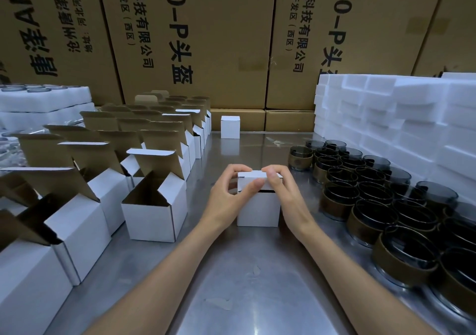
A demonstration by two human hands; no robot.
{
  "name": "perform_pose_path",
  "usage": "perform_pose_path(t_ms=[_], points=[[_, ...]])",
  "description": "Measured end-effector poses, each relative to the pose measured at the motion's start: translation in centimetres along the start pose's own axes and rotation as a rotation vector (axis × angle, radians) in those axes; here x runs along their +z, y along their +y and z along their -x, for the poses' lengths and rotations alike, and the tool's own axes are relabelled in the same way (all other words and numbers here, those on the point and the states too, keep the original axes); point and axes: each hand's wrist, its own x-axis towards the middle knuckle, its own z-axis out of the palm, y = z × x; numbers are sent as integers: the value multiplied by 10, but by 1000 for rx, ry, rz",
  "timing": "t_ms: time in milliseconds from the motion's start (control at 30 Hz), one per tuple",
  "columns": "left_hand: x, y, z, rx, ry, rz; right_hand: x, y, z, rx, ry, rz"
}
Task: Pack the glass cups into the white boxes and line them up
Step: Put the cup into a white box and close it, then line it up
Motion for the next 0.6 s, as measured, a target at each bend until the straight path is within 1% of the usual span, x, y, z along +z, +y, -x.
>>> perform_pose_path(t_ms=[133,233,300,367,433,500,600], points=[[0,-1,0,12,5,13,0,3,-1,-22,-1,13],[-2,0,0,3,-54,42,1,2,-1,-36,9,-26],[-4,0,0,-34,-94,99,3,2,0,-14,-6,-21],[-4,-1,-1,-97,-98,153,4,2,1,6,-30,-11],[-2,-4,-1,-107,-75,115,4,2,1,26,-28,8],[-1,-8,-3,-85,-32,35,4,4,0,13,38,130],[1,-11,-4,-117,35,-40,4,8,2,-65,163,381]])
